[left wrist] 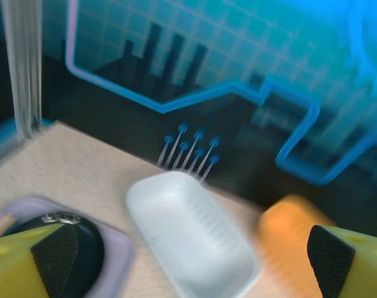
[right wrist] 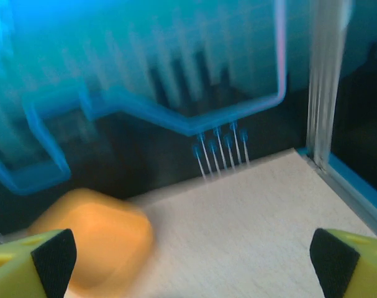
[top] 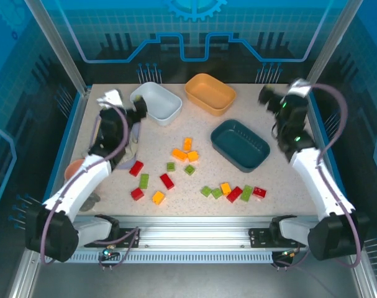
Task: Sort the legos into containers by color
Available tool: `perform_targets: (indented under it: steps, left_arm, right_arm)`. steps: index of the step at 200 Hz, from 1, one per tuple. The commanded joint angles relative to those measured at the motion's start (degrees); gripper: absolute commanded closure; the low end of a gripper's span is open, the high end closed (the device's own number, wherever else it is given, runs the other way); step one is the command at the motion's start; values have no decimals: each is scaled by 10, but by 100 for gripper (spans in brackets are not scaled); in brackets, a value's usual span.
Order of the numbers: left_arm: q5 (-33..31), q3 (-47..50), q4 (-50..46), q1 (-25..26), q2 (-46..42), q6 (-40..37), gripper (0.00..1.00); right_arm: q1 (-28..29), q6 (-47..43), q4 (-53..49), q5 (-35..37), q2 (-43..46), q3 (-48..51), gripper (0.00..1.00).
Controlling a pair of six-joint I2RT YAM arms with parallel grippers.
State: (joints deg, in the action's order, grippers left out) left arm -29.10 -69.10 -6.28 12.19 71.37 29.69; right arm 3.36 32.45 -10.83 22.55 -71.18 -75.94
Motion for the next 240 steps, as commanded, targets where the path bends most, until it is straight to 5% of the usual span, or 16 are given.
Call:
perform_targets:
  steps: [1, 17, 44, 70, 102, 163, 208, 240]
  left_arm:
    - [98, -134, -322, -47, 87, 217, 1]
    - [175, -244, -392, -51, 176, 209, 1]
    - [274, -340, -433, -51, 298, 195, 13]
    - [331, -393, -426, -53, 400, 183, 35]
    - [336, -496, -441, -52, 529, 152, 54]
    - [362, -674, -448, -52, 701, 109, 68]
    - [419, -712, -444, -40, 750, 120, 83]
    - [431, -696, -449, -14, 748, 115, 85]
  right_arm:
    - [-29, 154, -339, -105, -96, -86, 33]
    - [18, 144, -374, -91, -122, -118, 33]
    - [70, 158, -358, -198, -166, -110, 36]
    - [95, 179, -346, -237, -228, -111, 38]
    - [89, 188, -335, -256, -315, -158, 39]
    - [72, 146, -378, -227, -550, -411, 42]
    - [53, 106, -460, -260, -758, -678, 48]
    - [43, 103, -456, -288, -811, -732, 55]
